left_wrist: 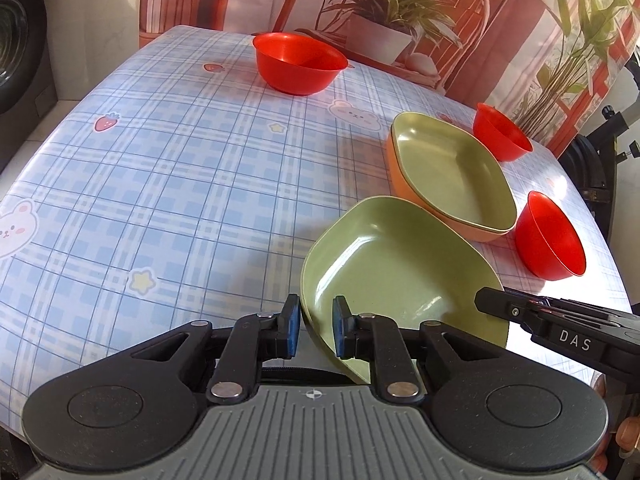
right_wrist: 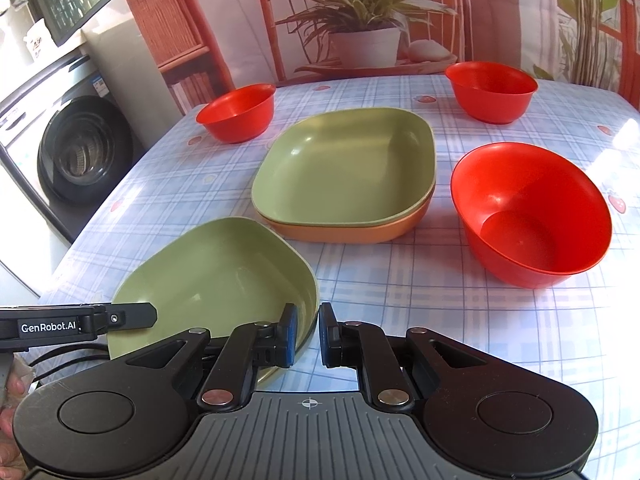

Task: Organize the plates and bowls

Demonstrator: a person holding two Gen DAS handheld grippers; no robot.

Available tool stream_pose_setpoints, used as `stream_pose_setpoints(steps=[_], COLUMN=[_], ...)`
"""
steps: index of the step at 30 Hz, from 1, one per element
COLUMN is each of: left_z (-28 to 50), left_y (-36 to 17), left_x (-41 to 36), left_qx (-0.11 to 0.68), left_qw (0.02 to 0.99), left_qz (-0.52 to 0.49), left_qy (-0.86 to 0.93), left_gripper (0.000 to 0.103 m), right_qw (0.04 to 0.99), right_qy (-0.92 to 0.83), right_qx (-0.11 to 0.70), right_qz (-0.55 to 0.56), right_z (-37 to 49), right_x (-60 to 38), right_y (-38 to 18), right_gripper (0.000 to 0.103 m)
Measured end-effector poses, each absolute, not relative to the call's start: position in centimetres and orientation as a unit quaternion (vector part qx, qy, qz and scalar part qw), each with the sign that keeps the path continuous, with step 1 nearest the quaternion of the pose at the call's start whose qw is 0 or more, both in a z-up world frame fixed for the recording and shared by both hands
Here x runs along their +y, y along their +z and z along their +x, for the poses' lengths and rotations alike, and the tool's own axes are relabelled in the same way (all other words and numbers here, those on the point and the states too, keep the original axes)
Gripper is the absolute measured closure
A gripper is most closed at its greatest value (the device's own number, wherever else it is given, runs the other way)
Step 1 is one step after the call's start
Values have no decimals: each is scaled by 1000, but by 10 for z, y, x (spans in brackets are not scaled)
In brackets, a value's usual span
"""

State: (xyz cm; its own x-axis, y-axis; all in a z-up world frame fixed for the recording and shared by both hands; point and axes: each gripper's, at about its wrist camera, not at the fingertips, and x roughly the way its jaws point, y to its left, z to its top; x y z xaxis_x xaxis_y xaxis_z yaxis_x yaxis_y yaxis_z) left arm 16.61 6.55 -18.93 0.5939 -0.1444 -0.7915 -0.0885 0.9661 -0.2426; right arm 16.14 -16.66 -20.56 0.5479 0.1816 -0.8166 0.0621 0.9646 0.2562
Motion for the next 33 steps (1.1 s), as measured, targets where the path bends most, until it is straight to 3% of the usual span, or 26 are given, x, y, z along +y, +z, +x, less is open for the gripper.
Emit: stream_pose_setpoints(steps=[18,33], left_z=[164,214], left_y=[-169,-135], left_x=[70,42], left_qx=[426,397], left_qw=[896,911], left_qz=[-127,-99], left_qy=[-15,-57], left_gripper=[88,88], right_qw=[884,903], right_qy=[40,12], right_qx=[448,407], right_qz=[125,137], right_z=[157,198], right_x=[-166,-212], right_y=[-188,-161], right_gripper=[95,96])
